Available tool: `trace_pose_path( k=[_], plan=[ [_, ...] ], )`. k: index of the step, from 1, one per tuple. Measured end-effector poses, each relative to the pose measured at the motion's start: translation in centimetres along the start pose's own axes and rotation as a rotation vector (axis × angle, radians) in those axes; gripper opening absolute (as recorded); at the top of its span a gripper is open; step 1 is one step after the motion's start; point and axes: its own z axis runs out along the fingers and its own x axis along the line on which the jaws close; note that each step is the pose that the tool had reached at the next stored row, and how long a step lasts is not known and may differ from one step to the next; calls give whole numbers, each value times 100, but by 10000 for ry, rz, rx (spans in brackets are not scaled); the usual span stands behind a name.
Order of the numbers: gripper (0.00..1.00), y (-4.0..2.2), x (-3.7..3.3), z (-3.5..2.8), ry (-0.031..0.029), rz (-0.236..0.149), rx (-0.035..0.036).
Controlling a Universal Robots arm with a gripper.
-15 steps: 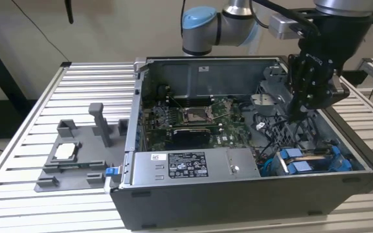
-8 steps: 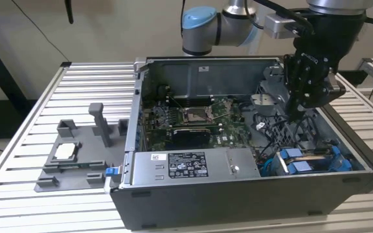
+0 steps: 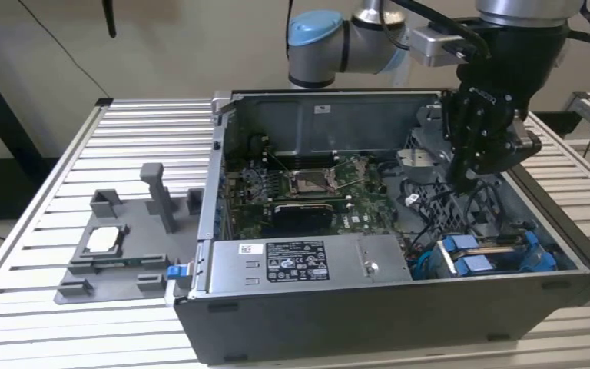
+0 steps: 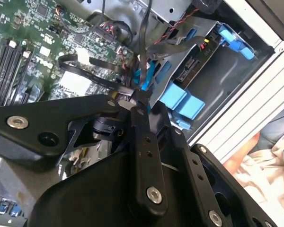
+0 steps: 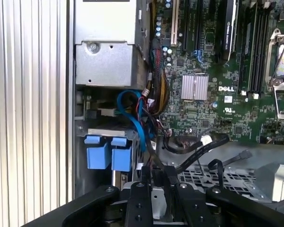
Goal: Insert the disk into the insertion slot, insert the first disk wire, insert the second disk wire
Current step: 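Insert the second disk wire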
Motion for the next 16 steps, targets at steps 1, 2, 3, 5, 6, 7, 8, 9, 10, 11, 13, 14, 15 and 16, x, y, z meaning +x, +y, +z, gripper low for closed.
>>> trace_pose_path(
  k=[1, 2, 3, 5, 6, 7, 8, 9, 10, 11, 13, 14, 15, 16],
  plan=[
    [27, 8, -1, 4, 13, -38, 13],
    [27, 16, -2, 10, 28, -74, 30],
    [27, 24, -3, 17, 42, -106, 58],
    [27, 41, -6, 33, 53, -155, 146],
    [27, 55, -8, 42, 55, -168, 206],
    [27, 70, -9, 48, 59, -176, 268],
    [27, 87, -11, 53, 61, -181, 323],
    [27, 106, -12, 57, 63, -188, 368],
    [27, 123, -13, 60, 65, -193, 404],
    [27, 139, -14, 62, 67, -199, 452],
    [27, 164, -15, 64, 77, -204, 631],
    [27, 174, -15, 63, 82, -206, 723],
    [27, 182, -15, 63, 86, -215, 813],
    [27, 186, -16, 64, 88, -223, 910]
  ],
)
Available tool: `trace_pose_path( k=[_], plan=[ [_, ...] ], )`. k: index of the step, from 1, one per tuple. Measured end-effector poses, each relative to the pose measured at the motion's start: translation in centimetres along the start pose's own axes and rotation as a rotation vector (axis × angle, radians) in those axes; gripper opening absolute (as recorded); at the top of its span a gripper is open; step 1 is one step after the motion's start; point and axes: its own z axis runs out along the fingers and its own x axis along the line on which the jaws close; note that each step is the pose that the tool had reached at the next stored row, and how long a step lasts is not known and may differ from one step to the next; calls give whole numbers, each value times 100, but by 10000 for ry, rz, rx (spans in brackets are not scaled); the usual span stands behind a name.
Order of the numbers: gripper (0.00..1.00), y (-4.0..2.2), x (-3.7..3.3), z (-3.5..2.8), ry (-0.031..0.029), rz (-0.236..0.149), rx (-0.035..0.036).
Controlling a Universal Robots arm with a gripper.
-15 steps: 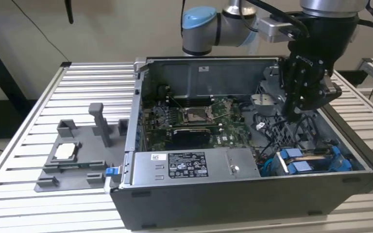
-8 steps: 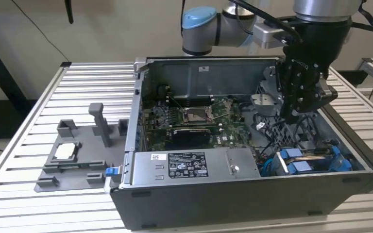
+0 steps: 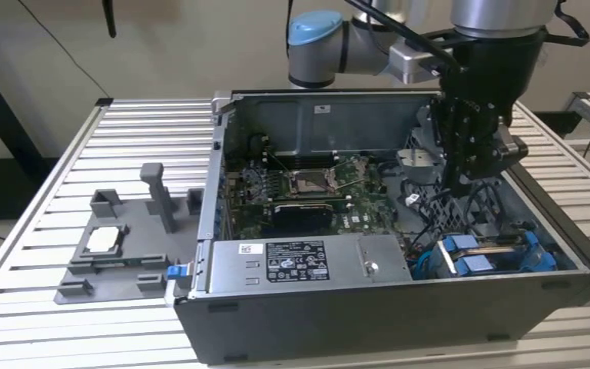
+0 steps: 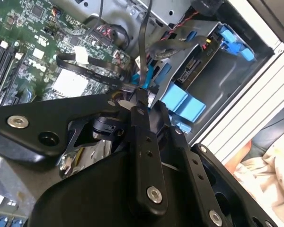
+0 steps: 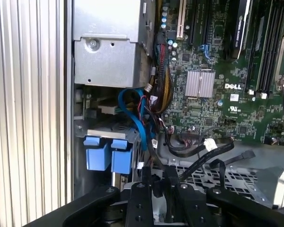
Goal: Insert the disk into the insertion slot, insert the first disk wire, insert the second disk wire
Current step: 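Insert the second disk wire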
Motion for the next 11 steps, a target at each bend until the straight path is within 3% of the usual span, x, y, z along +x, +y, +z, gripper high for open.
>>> trace_pose_path(
  k=[1, 2, 5, 7, 11],
  plan=[
    [27, 8, -1, -1, 5, -7, 93],
    [27, 22, -2, -2, 8, -12, 141],
    [27, 77, -5, -9, 13, -17, 214],
    [27, 95, -5, -11, 15, -18, 249],
    [27, 94, -6, -11, 14, -20, 251]
  ],
)
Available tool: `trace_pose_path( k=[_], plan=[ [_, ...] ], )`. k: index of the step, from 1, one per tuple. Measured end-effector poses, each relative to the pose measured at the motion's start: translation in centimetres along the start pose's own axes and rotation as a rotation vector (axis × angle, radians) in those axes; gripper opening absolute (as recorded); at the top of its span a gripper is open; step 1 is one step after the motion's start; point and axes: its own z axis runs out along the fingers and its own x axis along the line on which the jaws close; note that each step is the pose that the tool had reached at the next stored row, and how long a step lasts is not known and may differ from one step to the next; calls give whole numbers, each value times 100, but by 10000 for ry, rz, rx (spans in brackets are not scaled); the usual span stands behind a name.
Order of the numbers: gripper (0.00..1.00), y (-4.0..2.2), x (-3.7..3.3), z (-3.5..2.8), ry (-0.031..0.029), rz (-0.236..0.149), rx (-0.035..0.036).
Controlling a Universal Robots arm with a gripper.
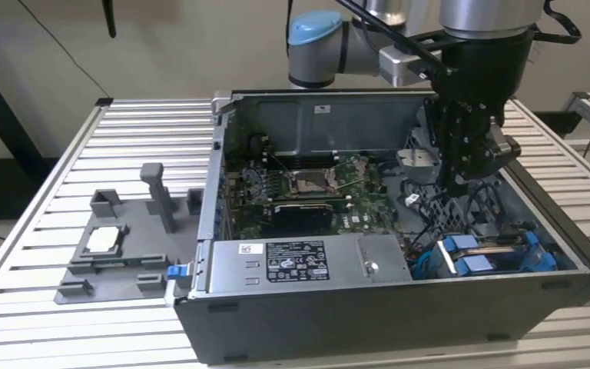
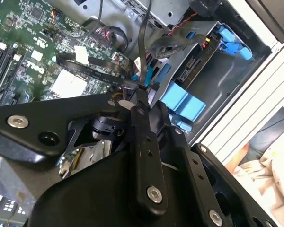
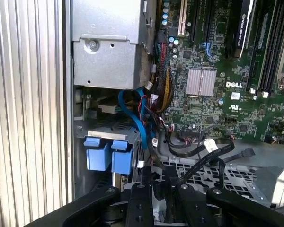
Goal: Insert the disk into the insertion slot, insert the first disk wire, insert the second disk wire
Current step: 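Insert the second disk wire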
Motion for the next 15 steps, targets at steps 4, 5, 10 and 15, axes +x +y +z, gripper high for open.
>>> trace_pose_path(
  k=[4, 5, 10, 15],
  plan=[
    [27, 0, 0, 0, 0, 0, 0],
    [27, 0, 0, 0, 0, 0, 0],
    [17, 0, 0, 0, 0, -1, 0],
    [17, 0, 0, 0, 0, -2, 1]
  ],
)
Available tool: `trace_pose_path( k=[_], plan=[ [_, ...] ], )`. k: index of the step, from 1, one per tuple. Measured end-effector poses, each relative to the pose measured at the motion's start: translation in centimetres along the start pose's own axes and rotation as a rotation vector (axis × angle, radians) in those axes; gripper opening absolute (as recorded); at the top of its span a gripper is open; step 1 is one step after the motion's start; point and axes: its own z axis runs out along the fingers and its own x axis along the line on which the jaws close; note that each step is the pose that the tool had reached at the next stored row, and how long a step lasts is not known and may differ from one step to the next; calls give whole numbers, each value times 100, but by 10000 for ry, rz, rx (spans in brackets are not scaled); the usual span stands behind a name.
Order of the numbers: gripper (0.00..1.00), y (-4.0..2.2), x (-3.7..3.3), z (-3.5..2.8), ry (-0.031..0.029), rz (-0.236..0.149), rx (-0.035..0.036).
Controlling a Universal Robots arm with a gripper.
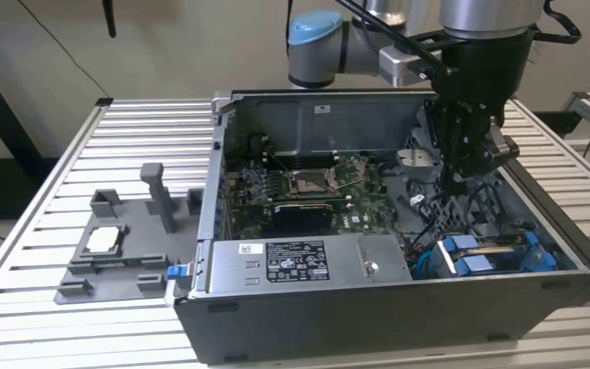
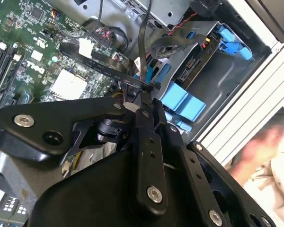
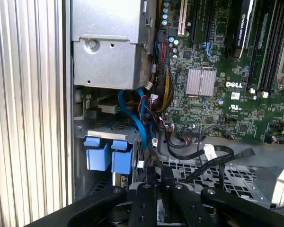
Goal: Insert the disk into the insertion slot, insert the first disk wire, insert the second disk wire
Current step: 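Insert the second disk wire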
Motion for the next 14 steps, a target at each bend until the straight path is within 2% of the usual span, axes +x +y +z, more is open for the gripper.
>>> trace_pose_path(
  k=[9, 11, 12, 14],
  plan=[
    [17, 0, -6, -1, 7, -1, 0],
    [19, 0, -7, -1, 9, -2, -1],
    [25, -1, -11, -1, 12, -2, -1],
    [25, -1, -22, -2, 55, -8, -3]
  ],
)
